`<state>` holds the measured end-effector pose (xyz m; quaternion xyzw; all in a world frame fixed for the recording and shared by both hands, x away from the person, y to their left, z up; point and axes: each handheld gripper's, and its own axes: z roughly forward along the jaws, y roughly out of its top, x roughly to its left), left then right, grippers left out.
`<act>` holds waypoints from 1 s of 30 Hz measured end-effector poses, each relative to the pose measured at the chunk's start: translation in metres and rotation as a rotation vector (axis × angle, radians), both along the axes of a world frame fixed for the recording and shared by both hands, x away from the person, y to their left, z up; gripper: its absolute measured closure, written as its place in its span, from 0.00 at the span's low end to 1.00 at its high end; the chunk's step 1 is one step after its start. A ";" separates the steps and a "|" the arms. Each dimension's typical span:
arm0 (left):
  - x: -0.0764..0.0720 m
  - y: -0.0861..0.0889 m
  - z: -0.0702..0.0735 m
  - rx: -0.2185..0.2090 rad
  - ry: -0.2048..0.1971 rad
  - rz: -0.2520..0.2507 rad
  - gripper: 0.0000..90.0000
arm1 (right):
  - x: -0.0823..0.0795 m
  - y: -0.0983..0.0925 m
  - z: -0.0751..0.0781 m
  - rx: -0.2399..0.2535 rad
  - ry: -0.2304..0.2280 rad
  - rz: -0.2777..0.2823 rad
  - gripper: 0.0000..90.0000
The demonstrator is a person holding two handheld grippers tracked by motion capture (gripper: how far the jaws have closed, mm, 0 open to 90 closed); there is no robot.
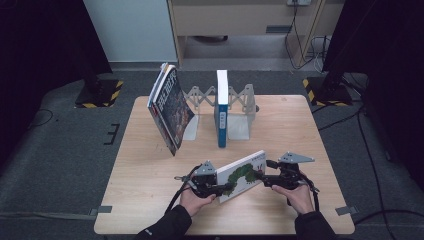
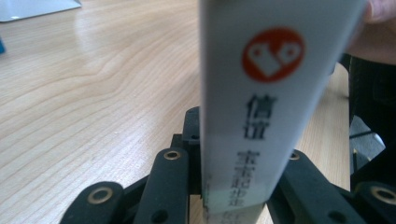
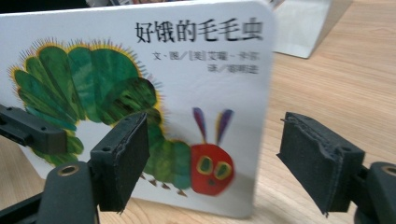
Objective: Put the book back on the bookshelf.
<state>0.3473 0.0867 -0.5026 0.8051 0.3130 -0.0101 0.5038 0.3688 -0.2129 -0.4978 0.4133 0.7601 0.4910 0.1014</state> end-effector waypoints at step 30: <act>0.007 0.017 0.051 -0.065 -0.032 0.161 0.83 | 0.012 -0.050 -0.020 -0.347 0.112 -0.183 0.13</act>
